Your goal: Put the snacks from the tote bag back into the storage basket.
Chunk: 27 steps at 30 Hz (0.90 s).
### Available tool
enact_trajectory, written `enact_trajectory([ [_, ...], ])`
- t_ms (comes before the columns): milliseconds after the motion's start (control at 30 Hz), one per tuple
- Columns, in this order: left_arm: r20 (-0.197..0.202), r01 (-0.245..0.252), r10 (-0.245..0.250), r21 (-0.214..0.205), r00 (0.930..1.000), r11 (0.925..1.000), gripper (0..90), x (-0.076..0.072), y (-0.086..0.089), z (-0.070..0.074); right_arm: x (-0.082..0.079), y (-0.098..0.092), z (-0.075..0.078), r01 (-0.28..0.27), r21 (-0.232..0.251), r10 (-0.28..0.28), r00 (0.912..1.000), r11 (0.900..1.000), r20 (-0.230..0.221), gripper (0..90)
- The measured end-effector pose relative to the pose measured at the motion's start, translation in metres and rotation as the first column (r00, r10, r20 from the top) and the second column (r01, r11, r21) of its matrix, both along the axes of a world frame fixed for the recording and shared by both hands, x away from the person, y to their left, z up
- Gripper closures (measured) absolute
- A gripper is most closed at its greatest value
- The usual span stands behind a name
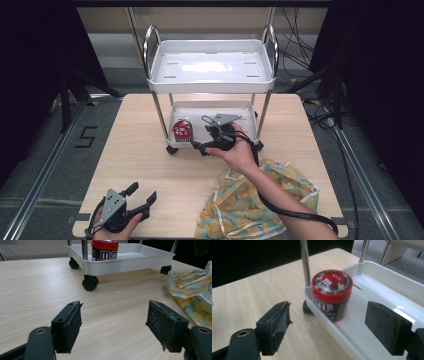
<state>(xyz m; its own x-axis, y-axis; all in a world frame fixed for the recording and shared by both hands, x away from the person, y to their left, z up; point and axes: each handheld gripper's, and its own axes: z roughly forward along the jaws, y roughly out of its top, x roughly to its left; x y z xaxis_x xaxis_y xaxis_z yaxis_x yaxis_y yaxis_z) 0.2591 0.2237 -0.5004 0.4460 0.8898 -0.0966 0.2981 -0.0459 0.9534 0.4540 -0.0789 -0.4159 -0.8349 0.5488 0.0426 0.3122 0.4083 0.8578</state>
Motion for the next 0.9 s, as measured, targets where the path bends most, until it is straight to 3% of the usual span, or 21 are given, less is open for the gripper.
enact_trajectory([
  [67, -0.005, -0.002, 0.002, 0.004, 1.0, 1.0, 27.2, 0.0, 0.0, 0.0, -0.009, -0.01, -0.002, 0.021, 0.012, -0.02, 0.9987, 0.9997, -0.046, 20.8],
  [100, -0.004, -0.003, 0.003, 0.002, 1.0, 1.0, 27.2, 0.0, 0.0, 0.0, -0.008, -0.014, -0.003, 0.007, 0.016, -0.006, 0.9997, 0.9998, -0.023, 20.8],
  [133, -0.004, -0.005, 0.005, 0.002, 1.0, 1.0, 27.2, 0.0, 0.0, 0.0, -0.012, -0.016, -0.004, 0.018, 0.023, -0.017, 0.9986, 0.9996, -0.051, 20.8],
  [167, -0.008, -0.009, 0.009, 0.006, 0.9999, 0.9999, 27.2, -0.001, 0.0, 0.0, -0.012, -0.021, -0.004, 0.016, 0.008, -0.016, 0.9997, 0.9998, -0.02, 20.8],
  [200, -0.008, -0.009, 0.009, 0.006, 0.9999, 0.9999, 27.2, -0.001, 0.0, 0.0, -0.012, -0.021, -0.004, 0.016, 0.008, -0.016, 0.9997, 0.9998, -0.02, 20.8],
  [233, -0.007, -0.009, 0.009, 0.007, 0.9999, 0.9999, 27.2, -0.001, 0.0, 0.0, -0.016, -0.023, -0.004, 0.03, 0.013, -0.029, 0.9981, 0.9995, -0.054, 20.8],
  [300, -0.008, -0.011, 0.011, 0.007, 0.9999, 0.9999, 27.2, -0.001, 0.0, 0.0, -0.015, -0.03, -0.006, 0.006, 0.016, -0.006, 1.0, 0.9998, -0.007, 20.9],
  [467, -0.005, -0.008, 0.008, 0.007, 1.0, 0.9999, 27.2, 0.0, 0.001, 0.0, -0.021, -0.044, -0.011, 0.014, 0.029, -0.014, 0.9997, 0.9995, -0.022, 21.0],
  [500, -0.003, -0.01, 0.01, 0.004, 0.9999, 0.9999, 27.2, 0.0, 0.001, 0.0, -0.021, -0.047, -0.012, 0.016, 0.016, -0.017, 0.9997, 0.9997, 0.015, 21.0],
  [533, -0.008, -0.018, 0.018, 0.004, 0.9998, 0.9998, 27.2, 0.0, 0.001, 0.0, -0.028, -0.052, -0.013, 0.048, 0.028, -0.047, 0.9976, 0.9985, -0.051, 21.1],
  [767, -0.006, -0.013, 0.013, 0.01, 0.9999, 0.9999, 27.2, 0.0, 0.001, 0.0, -0.035, -0.066, -0.019, 0.048, 0.035, -0.047, 0.9984, 0.9982, -0.03, 21.3],
  [800, -0.007, -0.019, 0.019, 0.003, 0.9998, 0.9998, 27.2, 0.0, 0.0, 0.0, -0.036, -0.071, -0.02, 0.034, 0.029, -0.034, 0.9994, 0.999, 0.001, 21.5],
  [833, -0.007, -0.02, 0.02, 0.004, 0.9998, 0.9998, 27.2, 0.0, 0.001, 0.0, -0.04, -0.073, -0.021, 0.049, 0.031, -0.048, 0.9984, 0.9983, -0.03, 21.5],
  [900, -0.008, -0.022, 0.022, 0.005, 0.9997, 0.9998, 27.2, 0.0, 0.001, 0.0, -0.044, -0.076, -0.023, 0.061, 0.042, -0.061, 0.9979, 0.9972, -0.021, 21.5],
])
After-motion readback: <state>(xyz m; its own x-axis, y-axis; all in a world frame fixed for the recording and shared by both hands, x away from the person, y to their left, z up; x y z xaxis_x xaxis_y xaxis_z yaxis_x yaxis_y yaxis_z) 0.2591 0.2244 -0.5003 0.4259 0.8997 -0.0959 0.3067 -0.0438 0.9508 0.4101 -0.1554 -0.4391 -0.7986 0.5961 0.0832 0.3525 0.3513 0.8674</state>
